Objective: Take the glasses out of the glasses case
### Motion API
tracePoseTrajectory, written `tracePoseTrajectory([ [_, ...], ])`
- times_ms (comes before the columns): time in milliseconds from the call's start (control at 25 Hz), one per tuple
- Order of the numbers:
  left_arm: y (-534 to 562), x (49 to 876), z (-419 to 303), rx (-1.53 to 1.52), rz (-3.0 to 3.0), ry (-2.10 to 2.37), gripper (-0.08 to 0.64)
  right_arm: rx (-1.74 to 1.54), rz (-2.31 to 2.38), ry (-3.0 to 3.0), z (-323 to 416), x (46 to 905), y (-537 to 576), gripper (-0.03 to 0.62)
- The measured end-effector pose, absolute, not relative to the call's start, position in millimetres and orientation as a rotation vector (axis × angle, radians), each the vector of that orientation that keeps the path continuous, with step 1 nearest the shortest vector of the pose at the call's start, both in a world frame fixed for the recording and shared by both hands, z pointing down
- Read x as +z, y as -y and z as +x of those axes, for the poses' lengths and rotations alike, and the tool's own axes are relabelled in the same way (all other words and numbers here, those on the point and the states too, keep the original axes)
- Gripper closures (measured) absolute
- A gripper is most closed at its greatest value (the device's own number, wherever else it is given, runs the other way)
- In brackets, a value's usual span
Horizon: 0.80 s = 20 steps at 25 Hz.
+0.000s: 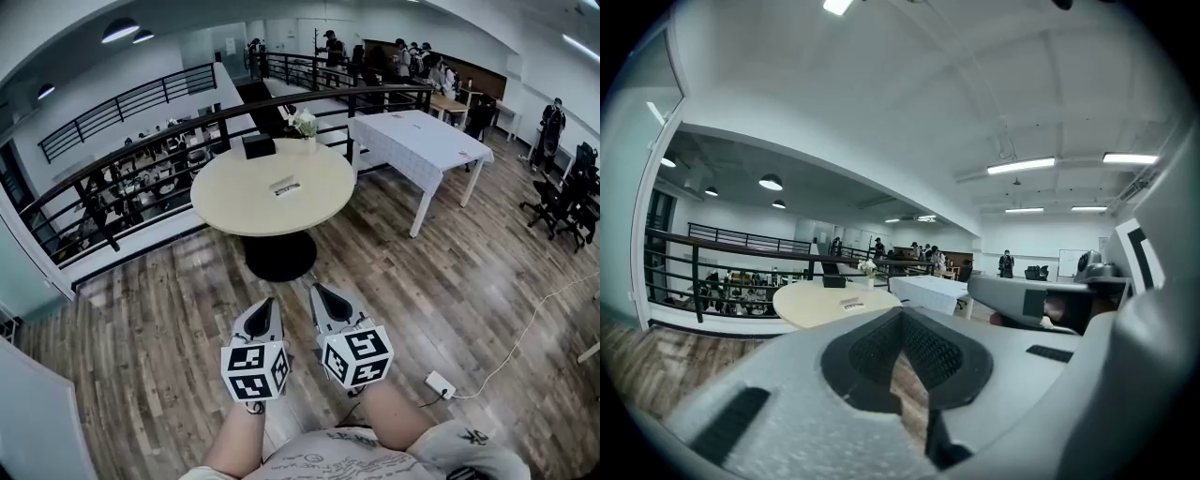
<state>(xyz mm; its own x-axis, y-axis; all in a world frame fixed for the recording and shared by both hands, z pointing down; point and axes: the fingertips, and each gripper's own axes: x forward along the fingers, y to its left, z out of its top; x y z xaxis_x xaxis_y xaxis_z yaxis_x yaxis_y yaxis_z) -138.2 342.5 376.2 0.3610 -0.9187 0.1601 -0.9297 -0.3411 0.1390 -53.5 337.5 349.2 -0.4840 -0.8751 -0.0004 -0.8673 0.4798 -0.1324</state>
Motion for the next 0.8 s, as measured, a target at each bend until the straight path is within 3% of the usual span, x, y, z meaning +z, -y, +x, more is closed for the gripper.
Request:
tracePoseTrajectory([
  [800, -318.1, 401.9, -180.6, 0.127, 2.454, 1.564, 0.552, -0.190, -1.646, -2.599, -101.0, 365.0, -314.5, 0.578],
])
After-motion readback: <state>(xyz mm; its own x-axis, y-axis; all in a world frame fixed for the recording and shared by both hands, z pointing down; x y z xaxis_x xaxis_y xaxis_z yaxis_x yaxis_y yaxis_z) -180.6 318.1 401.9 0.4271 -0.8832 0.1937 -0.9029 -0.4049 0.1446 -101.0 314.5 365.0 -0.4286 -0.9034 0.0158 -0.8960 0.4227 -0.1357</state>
